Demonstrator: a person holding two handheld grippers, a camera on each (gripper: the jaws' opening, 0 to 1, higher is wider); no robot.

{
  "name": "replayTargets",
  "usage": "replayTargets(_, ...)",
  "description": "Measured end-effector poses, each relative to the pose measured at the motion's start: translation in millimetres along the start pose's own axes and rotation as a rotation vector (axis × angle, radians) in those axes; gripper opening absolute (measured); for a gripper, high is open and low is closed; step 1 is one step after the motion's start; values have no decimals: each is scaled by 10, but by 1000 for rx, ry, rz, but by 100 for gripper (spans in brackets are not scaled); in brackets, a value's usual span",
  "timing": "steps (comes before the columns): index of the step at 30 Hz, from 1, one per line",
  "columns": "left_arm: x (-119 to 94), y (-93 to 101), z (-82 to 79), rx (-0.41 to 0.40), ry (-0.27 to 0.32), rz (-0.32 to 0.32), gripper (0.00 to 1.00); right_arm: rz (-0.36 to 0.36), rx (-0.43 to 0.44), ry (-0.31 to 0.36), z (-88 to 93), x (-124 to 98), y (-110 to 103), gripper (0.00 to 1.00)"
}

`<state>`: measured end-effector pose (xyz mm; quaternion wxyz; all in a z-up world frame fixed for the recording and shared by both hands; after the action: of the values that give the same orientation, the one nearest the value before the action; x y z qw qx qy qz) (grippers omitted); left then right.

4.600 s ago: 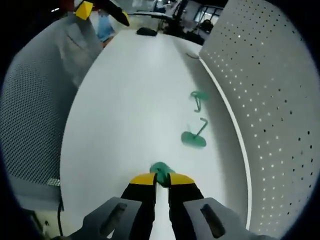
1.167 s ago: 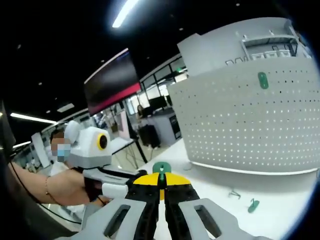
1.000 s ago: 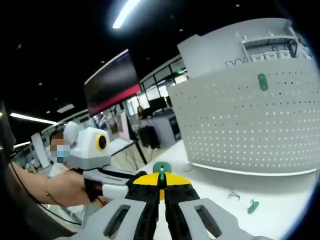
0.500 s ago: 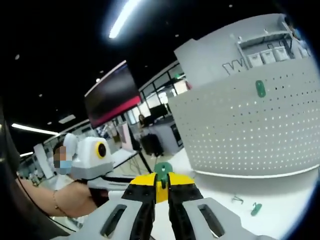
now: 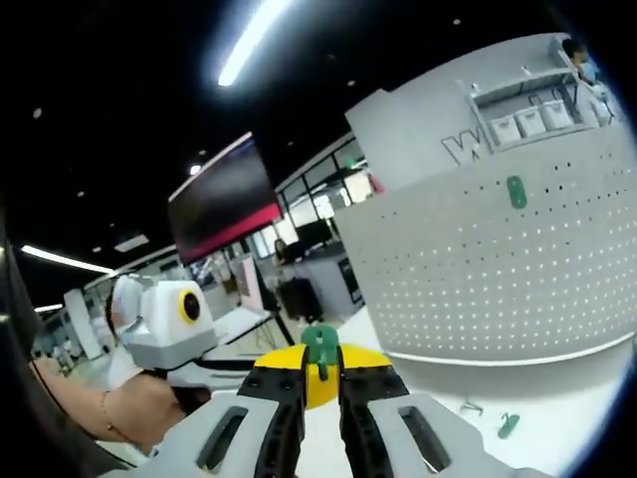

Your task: Insert the hook assembly into the mounting plate slot until the hook locks in place.

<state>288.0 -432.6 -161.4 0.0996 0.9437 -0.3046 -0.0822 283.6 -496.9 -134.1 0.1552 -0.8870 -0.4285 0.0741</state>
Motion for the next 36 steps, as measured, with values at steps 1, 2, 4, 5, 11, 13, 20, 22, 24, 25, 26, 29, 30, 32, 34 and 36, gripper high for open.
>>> replayTargets(1,1,15,-9,4,4,4,1,-1,0,0,0,5,-4,9)
replayTargets(2,1,27,-17,10,6,5,2,-1,0,1,-1,9,-9,9)
replayTargets(4,-1,40,-38,22,12,4,2,-2,-3,3,-6,15,-17,8)
replayTargets(5,-6,38,-49,32,16,4,2,-6,-1,3,-9,15,-22,8)
replayTargets(11,-8,47,-71,43,27,5,2,-7,-22,25,-32,4,-35,2)
replayTargets(13,-11,51,-76,46,29,3,2,-4,-16,26,-34,2,-30,1)
replayTargets(20,-14,51,-114,6,57,9,2,-4,-92,60,-89,12,-60,0)
replayTargets(22,-13,38,-117,8,62,9,3,-4,-97,54,-93,24,-56,0)
replayTargets(24,-12,39,-119,28,66,12,4,-6,-102,50,-95,31,-47,0)
replayTargets(25,-12,37,-112,56,63,11,4,-6,-100,48,-93,34,-43,0)
replayTargets(26,-9,40,-106,76,60,13,4,-5,-98,46,-91,34,-39,0)
replayTargets(29,-3,39,-87,87,49,13,5,-2,-109,38,-80,30,-24,0)
replayTargets(30,-3,36,-77,88,44,15,6,4,-125,37,-81,27,-9,0)
replayTargets(32,-7,37,-51,86,35,20,9,9,-135,36,-89,22,8,0)
replayTargets(34,-7,23,-23,85,30,16,17,14,-139,35,-99,21,38,0)
replayTargets(36,-11,12,-8,82,29,10,28,19,-140,28,-95,22,69,0)
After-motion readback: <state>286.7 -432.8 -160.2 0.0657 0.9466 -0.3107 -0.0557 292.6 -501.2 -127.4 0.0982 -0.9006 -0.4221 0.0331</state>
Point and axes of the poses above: the point that each gripper's makers call its tool centre point, and the gripper's own axes: x roughly forward along the fingers, y roughly to its right, z roughly out of its underside, the point moved 5 cm from there along -x, roughly backward along the fingers, and after that the axes turned 5 degrees about y, right-handed, at the moved point
